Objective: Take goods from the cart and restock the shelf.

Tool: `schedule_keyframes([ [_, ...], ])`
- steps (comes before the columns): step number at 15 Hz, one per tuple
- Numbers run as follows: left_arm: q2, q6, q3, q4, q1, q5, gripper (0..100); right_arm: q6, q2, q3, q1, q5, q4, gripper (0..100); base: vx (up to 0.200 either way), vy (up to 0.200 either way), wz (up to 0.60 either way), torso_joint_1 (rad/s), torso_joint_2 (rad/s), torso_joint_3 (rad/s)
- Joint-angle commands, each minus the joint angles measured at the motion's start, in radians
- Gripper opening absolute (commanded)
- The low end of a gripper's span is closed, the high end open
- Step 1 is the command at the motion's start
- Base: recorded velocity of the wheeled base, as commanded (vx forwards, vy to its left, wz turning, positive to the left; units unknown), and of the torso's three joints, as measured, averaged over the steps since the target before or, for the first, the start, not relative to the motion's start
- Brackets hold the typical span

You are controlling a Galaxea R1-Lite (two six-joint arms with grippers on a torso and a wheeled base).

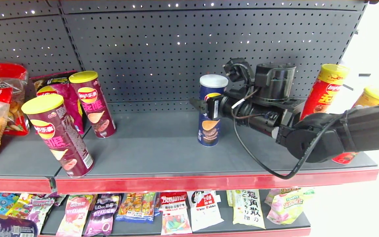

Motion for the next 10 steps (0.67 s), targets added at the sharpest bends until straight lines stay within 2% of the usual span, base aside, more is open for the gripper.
schedule_keyframes([
  [1,-0.003,0.0,0.001,0.0,0.0,0.001,0,0.0,0.035,-0.016,0.002,-0.007,0.001,100,0.0,0.0,0.0,0.0,0.0,0.0],
  [2,-0.003,0.0,0.001,0.0,0.0,0.001,0,0.0,0.035,-0.017,0.002,-0.019,0.001,0,0.0,0.0,0.0,0.0,0.0,0.0],
  [7,-0.004,0.0,0.005,0.0,0.0,0.001,0,-0.002,0.026,-0.017,0.028,-0.099,0.004,0,0.0,0.0,0.0,0.0,0.0,0.0],
  [10,-0.004,0.0,0.007,0.0,0.0,0.001,0,-0.003,-0.025,-0.003,0.08,-0.21,0.05,0,0.0,0.0,0.0,0.0,0.0,0.0],
])
